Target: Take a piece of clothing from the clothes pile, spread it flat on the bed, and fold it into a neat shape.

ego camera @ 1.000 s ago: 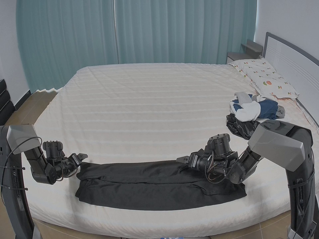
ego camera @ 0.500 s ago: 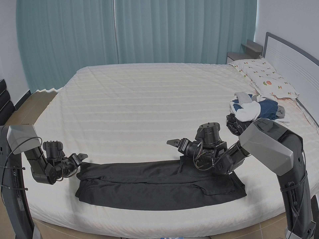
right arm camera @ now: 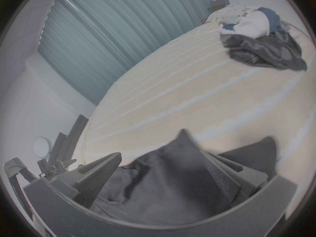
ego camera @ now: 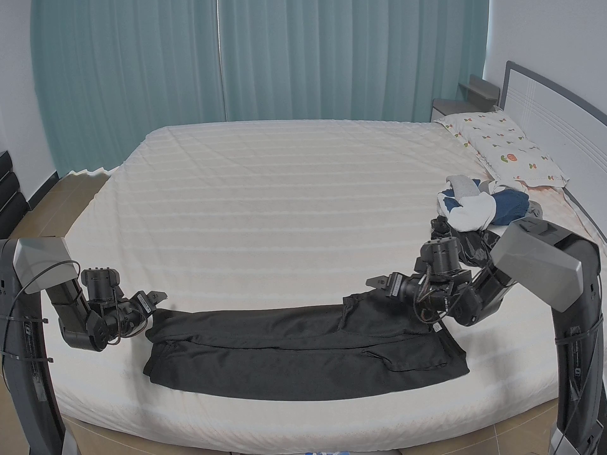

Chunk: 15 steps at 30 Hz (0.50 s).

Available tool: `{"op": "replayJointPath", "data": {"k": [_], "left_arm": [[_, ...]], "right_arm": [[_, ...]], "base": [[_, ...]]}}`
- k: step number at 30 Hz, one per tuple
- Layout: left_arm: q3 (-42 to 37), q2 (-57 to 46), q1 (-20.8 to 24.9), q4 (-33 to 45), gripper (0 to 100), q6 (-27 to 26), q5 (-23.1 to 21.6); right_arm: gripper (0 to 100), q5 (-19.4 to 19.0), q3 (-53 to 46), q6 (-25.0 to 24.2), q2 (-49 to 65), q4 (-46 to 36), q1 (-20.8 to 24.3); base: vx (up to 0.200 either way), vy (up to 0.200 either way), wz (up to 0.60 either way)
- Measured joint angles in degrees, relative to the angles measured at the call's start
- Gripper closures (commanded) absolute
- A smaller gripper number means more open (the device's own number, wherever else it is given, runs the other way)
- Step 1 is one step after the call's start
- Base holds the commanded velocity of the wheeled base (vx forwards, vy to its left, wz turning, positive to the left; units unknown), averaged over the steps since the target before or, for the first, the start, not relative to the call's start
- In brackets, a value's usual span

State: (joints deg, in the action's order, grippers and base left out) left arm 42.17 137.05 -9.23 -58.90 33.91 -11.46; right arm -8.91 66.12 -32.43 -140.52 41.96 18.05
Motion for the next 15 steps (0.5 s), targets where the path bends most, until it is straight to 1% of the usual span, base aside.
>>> {"op": "replayJointPath", "data": {"k": [3,7,15], "left_arm": [[-0.05,0.0,0.0,-0.13,0,0.07,0.0],[-0.05,0.0,0.0,-0.16,0,0.07,0.0],[-0.06,0.0,0.02,-0.16,0,0.1,0.0]], "right_arm": [[0,-0.17,-2.36,2.29,1.35,-0.41,-2.21],[0,-0.34,-3.41,2.77,1.99,-0.55,-3.84],[0,-0.94,-5.01,2.82,1.85,-0.39,-4.58]], "base": [[0.0,0.0,0.0],[0.0,0.0,0.0],[0.0,0.0,0.0]]}}
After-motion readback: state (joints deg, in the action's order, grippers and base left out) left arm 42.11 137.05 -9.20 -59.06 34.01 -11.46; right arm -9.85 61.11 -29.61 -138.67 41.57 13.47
